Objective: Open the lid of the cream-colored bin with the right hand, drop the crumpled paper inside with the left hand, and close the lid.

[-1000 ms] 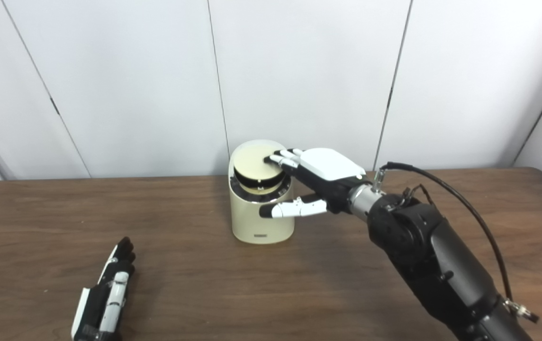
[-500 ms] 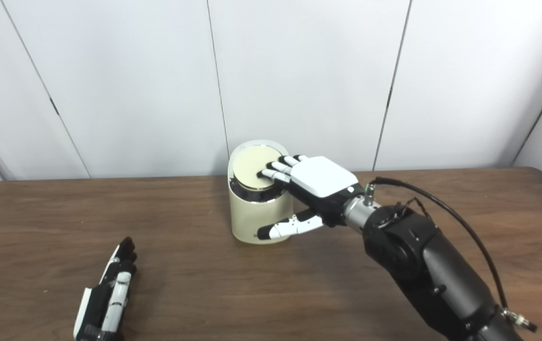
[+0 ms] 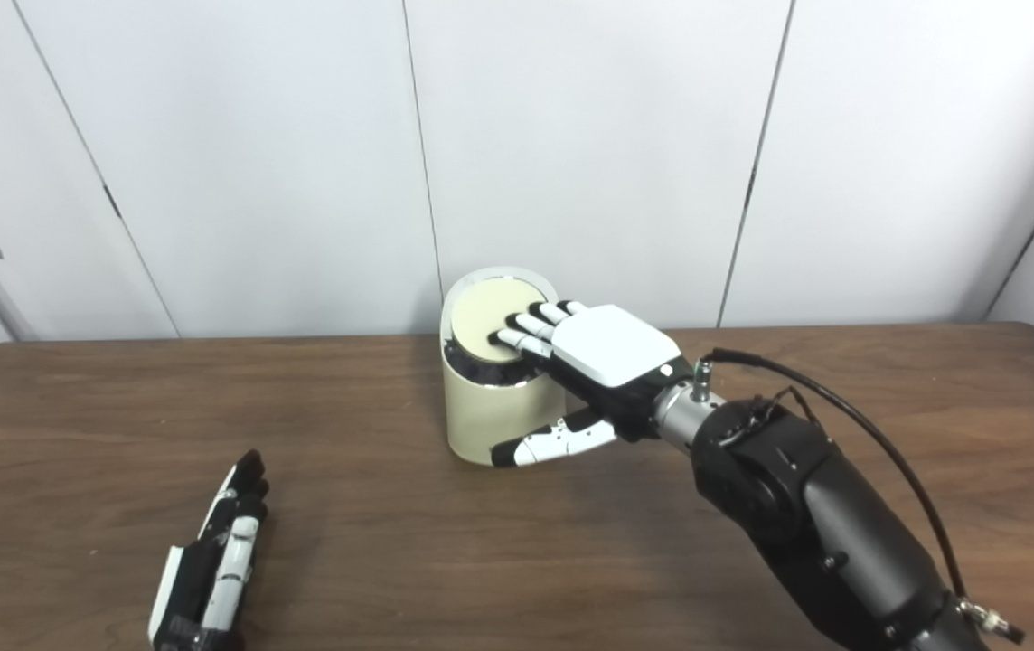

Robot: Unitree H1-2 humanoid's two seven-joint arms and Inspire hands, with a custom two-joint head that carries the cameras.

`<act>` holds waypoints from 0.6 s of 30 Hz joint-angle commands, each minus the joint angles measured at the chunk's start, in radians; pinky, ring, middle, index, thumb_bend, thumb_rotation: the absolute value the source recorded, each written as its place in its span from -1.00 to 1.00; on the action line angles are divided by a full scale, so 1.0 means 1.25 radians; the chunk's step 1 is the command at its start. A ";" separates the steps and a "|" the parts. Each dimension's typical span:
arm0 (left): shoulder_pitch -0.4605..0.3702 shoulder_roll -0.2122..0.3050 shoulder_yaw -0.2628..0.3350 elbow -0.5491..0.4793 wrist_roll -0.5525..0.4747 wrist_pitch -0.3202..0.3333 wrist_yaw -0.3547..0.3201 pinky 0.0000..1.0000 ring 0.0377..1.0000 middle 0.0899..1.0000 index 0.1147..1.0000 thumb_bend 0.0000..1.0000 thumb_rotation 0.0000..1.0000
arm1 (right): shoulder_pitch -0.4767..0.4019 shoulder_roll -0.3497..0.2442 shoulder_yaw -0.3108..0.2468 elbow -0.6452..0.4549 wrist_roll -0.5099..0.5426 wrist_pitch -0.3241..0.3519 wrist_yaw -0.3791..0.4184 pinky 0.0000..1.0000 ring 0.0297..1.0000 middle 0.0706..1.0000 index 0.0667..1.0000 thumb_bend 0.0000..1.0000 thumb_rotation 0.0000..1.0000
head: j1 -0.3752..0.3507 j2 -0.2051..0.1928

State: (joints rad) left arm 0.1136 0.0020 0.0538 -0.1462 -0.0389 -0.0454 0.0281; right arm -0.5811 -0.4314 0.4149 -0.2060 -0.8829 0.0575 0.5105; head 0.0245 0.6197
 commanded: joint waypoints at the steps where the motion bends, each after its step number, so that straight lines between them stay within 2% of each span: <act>1: 0.004 -0.014 -0.015 0.017 -0.004 0.009 -0.006 0.99 0.96 0.95 0.94 0.08 0.55 | -0.010 0.000 -0.004 -0.010 0.000 -0.016 0.002 1.00 1.00 0.91 0.83 0.23 0.99 | 0.000 0.001; 18: 0.008 -0.018 -0.013 0.004 -0.009 0.006 -0.006 0.96 0.93 0.94 0.93 0.07 0.54 | -0.004 -0.006 -0.015 -0.014 -0.015 -0.013 0.019 1.00 1.00 0.92 0.80 0.21 1.00 | -0.004 0.017</act>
State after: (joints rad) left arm 0.1139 -0.0038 0.0541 -0.1467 -0.0437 -0.0470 0.0283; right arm -0.5727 -0.4314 0.4044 -0.2096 -0.8958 0.0488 0.5218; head 0.0199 0.6396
